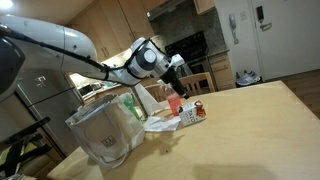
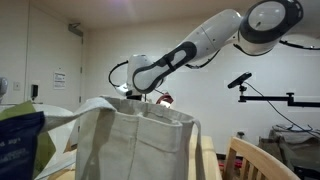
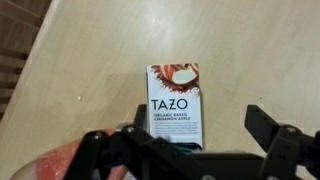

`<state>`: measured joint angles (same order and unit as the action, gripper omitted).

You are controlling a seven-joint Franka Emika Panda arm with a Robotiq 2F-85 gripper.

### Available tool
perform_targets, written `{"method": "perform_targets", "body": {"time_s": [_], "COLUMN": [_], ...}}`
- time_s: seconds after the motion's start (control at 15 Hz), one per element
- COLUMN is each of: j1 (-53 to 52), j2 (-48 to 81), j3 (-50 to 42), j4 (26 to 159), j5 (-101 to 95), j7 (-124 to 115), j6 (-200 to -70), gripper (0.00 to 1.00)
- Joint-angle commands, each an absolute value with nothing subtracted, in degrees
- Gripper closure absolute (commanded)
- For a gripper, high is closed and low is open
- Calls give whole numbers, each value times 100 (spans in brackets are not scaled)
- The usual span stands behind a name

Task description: Pick up the three objects from the table, put them in the carrier bag and move the bag to the center of the table

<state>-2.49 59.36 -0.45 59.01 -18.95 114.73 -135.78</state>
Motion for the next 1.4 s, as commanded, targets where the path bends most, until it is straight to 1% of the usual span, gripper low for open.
{"method": "perform_targets", "body": {"time_s": [0.0, 0.6, 1.33], "j1": [-372, -474, -487], "j2": [6295, 7081, 7613], "j3": [-41, -90, -209], "j4": [5402, 4697, 3964], "j5": [-1971, -1942, -1911], "j7": [11674, 12165, 12587], "j6": [-13369, -13216, -12998], "gripper": [0, 0, 0]}}
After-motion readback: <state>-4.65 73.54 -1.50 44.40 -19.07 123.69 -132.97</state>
